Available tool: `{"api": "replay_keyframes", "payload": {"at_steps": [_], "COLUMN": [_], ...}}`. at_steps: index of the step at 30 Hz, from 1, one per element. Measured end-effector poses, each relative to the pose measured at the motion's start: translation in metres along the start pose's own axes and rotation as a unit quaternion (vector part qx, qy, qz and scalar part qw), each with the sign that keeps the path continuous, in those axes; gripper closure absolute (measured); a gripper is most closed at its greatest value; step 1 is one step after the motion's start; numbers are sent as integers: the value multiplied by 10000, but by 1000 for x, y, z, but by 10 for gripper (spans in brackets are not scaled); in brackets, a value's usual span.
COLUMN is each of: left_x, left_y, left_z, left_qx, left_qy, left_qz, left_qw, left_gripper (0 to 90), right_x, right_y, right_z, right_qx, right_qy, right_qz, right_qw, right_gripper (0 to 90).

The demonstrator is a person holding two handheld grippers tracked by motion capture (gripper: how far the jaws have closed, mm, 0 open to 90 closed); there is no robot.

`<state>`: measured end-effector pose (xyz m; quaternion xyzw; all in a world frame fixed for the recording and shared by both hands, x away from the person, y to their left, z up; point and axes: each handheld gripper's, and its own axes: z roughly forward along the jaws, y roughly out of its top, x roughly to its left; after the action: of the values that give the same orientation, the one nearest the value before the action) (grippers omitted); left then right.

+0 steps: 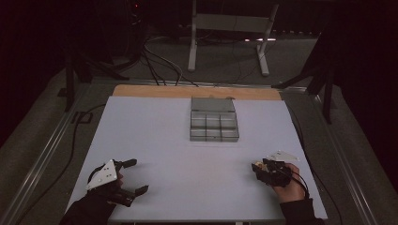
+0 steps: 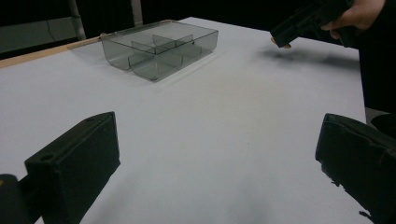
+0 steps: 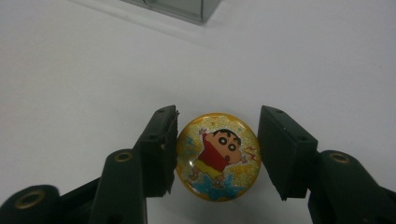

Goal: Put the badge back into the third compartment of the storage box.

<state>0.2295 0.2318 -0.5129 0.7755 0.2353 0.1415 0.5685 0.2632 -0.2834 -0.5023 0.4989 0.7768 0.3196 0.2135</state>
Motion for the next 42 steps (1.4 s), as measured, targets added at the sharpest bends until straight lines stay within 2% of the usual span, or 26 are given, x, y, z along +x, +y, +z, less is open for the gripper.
{"api": "replay_keyframes", "payload": {"at_steps": [5,8,31,42], "left_x": [0,0,0,1], "left_y": [0,0,0,0], "left_z": [0,0,-1,-1], "left_qx": [-4,-5,-20,-36], "left_qy": [2,10,-10,-9], "left_qz": [-2,-16,-29,-35], "left_qw": [10000,10000,10000,10000], "left_gripper": [2,2,2,2], "right_x": [5,7,26,30], "right_y": [5,8,31,42], "right_z": [-2,-2,4,4], "right_qx": [-57,-52,-58,-119], "right_qy": [-16,77,462,511], "right_qz": [-47,7,-201,-281], "right_qw": [10000,10000,9987,9982], "right_gripper": [476,476,476,476]}}
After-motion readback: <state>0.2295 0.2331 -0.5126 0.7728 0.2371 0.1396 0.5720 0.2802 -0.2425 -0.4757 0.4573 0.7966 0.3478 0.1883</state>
